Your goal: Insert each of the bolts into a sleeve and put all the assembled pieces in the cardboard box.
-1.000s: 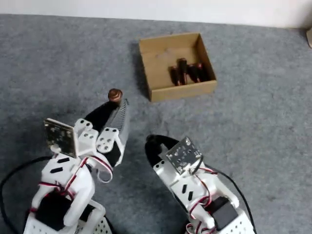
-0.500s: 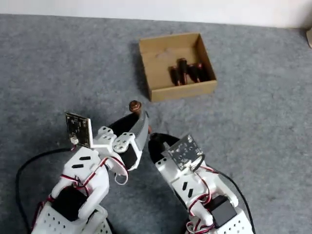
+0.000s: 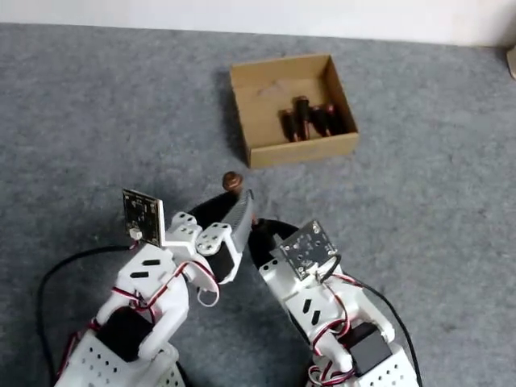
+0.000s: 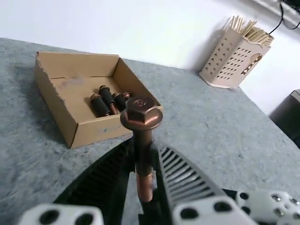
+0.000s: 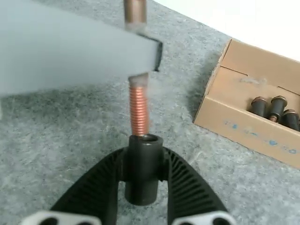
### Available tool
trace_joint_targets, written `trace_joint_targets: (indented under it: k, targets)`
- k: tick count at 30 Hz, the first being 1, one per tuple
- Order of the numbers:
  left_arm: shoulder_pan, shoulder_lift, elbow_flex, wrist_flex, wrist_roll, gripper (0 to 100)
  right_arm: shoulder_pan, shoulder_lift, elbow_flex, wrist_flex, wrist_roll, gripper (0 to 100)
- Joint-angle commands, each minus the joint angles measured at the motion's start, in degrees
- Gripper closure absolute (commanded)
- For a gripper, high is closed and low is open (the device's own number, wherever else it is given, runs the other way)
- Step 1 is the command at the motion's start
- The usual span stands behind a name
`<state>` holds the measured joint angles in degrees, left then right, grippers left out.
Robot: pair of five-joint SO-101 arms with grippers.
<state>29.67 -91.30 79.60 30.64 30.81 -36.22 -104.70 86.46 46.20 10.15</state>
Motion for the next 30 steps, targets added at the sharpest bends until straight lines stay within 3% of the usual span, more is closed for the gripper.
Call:
trace_joint_targets:
  k: [1, 9, 14, 30]
  targets:
    - [0.66, -0.84, -0.4, -3.08, 0.35, 99, 0.66, -0.66, -0.92, -1.8, -0.44, 99.3]
    - [2.33, -0.48, -0.22, -2.99, 0.62, 99, 0.84, -0.66, -0.92, -1.71, -0.44, 99.3]
    - [2.33, -0.48, -0.04, -2.02, 5.8, 99, 1.01, -0.66, -1.01, -1.71, -0.18, 99.3]
    - [4.0, -0.31, 0.13, 2.99, 5.8, 99, 1.19, -0.66, -1.27, -1.45, -0.09, 99.3]
